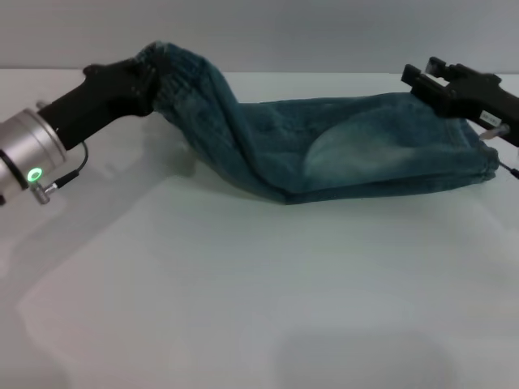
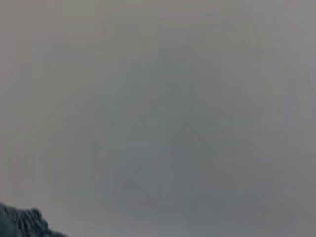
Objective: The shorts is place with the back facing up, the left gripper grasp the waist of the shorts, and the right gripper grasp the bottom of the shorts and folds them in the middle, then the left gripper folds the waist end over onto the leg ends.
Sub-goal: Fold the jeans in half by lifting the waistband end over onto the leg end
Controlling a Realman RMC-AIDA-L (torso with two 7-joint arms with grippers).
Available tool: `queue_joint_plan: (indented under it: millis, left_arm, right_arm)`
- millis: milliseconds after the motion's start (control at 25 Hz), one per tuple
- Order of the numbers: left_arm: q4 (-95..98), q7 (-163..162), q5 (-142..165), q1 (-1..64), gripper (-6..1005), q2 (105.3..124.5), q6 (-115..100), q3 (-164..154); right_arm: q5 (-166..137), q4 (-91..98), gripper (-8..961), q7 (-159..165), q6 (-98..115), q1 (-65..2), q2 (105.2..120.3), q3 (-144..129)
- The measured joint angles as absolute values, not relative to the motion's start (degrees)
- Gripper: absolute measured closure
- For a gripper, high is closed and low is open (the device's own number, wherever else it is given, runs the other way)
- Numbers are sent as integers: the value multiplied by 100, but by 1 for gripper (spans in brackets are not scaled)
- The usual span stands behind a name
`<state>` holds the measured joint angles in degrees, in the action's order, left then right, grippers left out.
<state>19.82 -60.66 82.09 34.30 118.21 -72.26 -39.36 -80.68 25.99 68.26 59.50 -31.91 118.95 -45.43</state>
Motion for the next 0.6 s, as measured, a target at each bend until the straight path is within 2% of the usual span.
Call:
queue_joint_plan:
  millis: [600]
  left_arm:
    - [2002, -6319, 8139, 3844, 979, 11810, -7463, -3964]
  right_arm:
    - [-8107, 2004, 465, 6564, 5597, -3646, 11901, -4594]
